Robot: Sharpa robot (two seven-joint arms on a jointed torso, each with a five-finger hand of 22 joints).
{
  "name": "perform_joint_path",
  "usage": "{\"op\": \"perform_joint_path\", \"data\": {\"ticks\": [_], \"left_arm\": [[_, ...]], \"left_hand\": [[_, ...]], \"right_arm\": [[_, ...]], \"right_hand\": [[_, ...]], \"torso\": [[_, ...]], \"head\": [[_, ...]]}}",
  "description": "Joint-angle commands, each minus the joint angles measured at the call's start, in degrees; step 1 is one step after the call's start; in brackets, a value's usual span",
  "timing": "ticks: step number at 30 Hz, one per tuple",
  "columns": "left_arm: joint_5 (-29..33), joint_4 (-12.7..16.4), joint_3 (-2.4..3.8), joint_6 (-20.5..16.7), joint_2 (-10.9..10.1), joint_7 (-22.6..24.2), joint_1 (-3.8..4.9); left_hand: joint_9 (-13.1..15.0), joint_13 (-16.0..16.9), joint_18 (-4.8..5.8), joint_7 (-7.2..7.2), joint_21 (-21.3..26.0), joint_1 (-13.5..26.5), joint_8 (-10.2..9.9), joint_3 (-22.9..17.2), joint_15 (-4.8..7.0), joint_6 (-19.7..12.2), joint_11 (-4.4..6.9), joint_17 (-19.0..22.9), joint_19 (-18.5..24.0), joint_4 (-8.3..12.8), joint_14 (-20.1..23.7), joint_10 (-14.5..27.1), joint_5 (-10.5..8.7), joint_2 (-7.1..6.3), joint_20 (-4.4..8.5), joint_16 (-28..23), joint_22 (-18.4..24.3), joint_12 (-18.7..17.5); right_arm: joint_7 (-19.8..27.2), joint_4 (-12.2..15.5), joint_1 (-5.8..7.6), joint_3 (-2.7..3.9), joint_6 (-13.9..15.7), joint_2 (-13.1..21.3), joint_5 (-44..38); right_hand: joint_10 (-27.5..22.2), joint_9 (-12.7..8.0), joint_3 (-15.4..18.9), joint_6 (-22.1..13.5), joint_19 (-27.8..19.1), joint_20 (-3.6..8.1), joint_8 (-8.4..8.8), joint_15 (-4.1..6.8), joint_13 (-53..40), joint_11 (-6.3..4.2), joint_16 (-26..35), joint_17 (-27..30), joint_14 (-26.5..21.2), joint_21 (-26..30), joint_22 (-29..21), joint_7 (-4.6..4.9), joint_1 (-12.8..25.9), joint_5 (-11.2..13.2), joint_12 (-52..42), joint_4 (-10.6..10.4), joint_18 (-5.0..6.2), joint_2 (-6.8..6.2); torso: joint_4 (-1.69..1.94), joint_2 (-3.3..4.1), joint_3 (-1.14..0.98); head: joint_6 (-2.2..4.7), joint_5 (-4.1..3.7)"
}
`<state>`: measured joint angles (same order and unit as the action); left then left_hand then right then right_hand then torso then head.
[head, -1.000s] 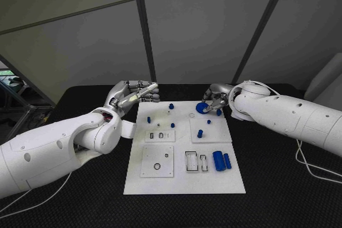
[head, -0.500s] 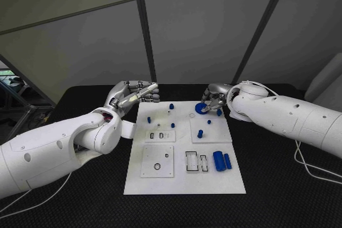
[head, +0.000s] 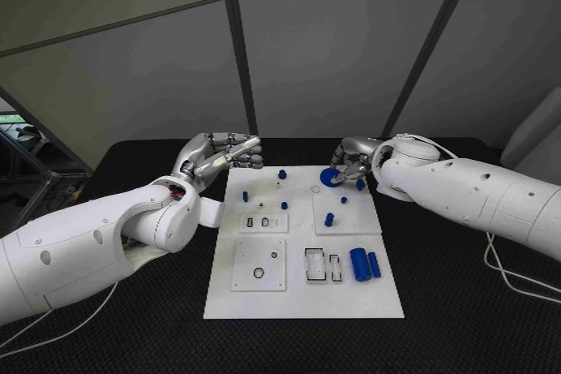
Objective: Assemble the parts on the task board
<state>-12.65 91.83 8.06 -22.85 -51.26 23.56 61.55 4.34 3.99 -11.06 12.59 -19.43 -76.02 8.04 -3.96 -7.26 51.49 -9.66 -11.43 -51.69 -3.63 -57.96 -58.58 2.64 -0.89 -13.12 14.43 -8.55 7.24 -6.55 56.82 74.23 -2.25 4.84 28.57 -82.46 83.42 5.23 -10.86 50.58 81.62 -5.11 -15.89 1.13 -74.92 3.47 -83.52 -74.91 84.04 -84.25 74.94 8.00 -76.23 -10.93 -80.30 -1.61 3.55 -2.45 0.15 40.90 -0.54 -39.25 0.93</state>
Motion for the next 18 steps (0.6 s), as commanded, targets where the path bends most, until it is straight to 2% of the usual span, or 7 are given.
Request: {"op": "perform_joint_path", "data": {"ticks": [1,6,9,14,18], "left_arm": [[-0.4,0.2,0.02,0.8,-0.1,0.0,0.08],[-0.4,0.2,0.02,0.9,-0.2,-0.1,0.08],[-0.4,0.2,0.02,0.8,-0.3,-0.1,0.08],[-0.4,0.2,0.02,0.8,-0.5,-0.1,0.08],[-0.4,0.1,0.02,0.8,-0.5,-0.1,0.08]], "left_hand": [[-0.1,0.0,0.77,0.01,0.3,0.1,-0.4,0.3,-0.05,0.4,-0.05,-0.1,0.3,0.2,0.3,-0.5,0.04,0.5,-0.28,-0.3,0.1,-0.3],[-0.1,0.0,0.77,0.01,0.3,0.1,-0.4,0.3,-0.05,0.4,-0.05,-0.1,0.3,0.2,0.3,-0.5,0.04,0.5,-0.28,-0.3,0.1,-0.3],[-0.1,0.0,0.77,0.01,0.3,0.1,-0.4,0.3,-0.05,0.4,-0.05,-0.1,0.3,0.2,0.3,-0.5,0.04,0.5,-0.28,-0.3,0.1,-0.3],[-0.1,0.0,0.77,0.01,0.3,0.1,-0.4,0.3,-0.05,0.4,-0.05,-0.1,0.3,0.2,0.3,-0.5,0.04,0.5,-0.28,-0.3,0.1,-0.3],[-0.1,0.0,0.77,0.03,0.4,0.2,-0.5,0.3,-0.07,0.4,-0.07,-0.1,0.3,0.2,0.3,-0.5,0.04,0.53,-0.29,-0.3,0.1,-0.4]], "right_arm": [[0.4,0.4,0.03,-0.03,1.2,0.0,-0.8],[0.4,2.7,0.01,-0.01,3.2,0.9,-2.0],[0.2,4.8,0.02,0.01,4.4,1.6,-3.1],[-0.3,8.1,0.09,0.05,6.5,2.1,-5.2],[-0.7,9.9,0.13,0.06,7.6,1.7,-7.0]], "right_hand": [[-0.1,0.1,-0.4,0.8,0.0,0.21,0.01,0.5,-1.9,-0.37,0.0,-3.9,3.7,-0.3,0.5,0.0,0.1,0.3,0.0,0.1,-0.62,0.65],[-0.1,-0.1,-0.7,1.1,0.0,0.27,0.21,0.51,-2.0,-0.37,-0.1,-4.0,3.8,-0.4,0.6,0.04,0.0,-0.4,-0.1,0.4,-0.65,0.65],[0.0,-0.1,-0.9,1.2,0.1,0.28,0.35,0.51,-2.1,-0.36,-0.1,-4.1,3.8,-0.5,0.8,0.06,-0.1,-0.5,-0.2,0.6,-0.69,0.61],[0.0,-0.2,-1.0,1.2,0.2,0.28,0.5,0.51,-2.2,-0.31,-0.2,-4.1,3.8,-0.5,1.0,0.13,-0.1,-0.5,-0.2,0.7,-0.71,0.47],[0.1,-0.3,-1.0,1.2,0.2,0.28,0.55,0.51,-2.3,-0.29,-0.2,-4.1,3.8,-0.5,1.0,0.15,-0.1,-0.4,-0.2,0.7,-0.71,0.43]], "torso": [[-0.04,-0.02,0.0],[-0.18,-0.04,-0.05],[-0.23,-0.12,0.02],[-0.02,-0.06,0.01],[0.05,0.02,-0.05]], "head": [[0.01,0.08],[-0.02,0.39],[-0.05,0.4],[0.14,-0.09],[0.15,0.13]]}}
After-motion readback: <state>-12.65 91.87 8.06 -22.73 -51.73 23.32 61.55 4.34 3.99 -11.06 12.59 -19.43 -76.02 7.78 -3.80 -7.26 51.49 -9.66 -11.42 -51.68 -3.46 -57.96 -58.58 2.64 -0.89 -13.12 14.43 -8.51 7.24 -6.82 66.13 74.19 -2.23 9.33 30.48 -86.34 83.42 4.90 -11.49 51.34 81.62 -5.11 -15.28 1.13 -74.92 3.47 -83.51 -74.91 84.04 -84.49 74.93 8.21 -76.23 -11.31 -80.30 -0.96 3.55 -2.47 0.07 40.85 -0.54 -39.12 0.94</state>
